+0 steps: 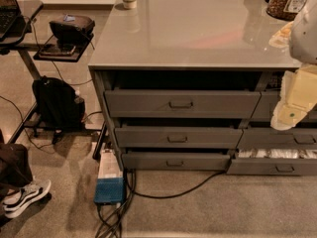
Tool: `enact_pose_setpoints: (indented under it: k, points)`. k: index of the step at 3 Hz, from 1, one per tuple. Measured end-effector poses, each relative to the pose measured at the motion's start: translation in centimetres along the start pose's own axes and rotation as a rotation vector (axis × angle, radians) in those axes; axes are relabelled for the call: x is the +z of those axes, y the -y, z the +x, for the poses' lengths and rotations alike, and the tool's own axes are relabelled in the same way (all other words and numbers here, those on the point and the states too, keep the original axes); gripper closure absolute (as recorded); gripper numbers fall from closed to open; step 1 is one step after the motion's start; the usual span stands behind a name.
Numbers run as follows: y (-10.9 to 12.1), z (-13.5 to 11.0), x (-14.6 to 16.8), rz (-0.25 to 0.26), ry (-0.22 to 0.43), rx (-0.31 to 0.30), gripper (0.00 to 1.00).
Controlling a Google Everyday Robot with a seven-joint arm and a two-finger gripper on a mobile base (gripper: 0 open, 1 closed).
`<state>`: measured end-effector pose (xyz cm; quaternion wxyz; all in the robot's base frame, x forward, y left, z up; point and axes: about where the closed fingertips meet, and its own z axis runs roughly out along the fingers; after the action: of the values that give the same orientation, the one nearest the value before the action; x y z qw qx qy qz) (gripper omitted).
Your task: Open top drawer
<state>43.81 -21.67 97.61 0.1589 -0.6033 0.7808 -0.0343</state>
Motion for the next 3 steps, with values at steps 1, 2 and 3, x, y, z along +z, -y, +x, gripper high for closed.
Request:
enact_pose_setpoints:
  k: [1,2,3]
  points:
    - [0.4,-0.3,-0.3,0.019,-0.022,0.003,0.0]
    - [0.4,-0.3,-0.3,0.019,-0.022,0.003,0.0]
    - [1.6,1.2,2.1,0.03,-0.03,0.097,0.0]
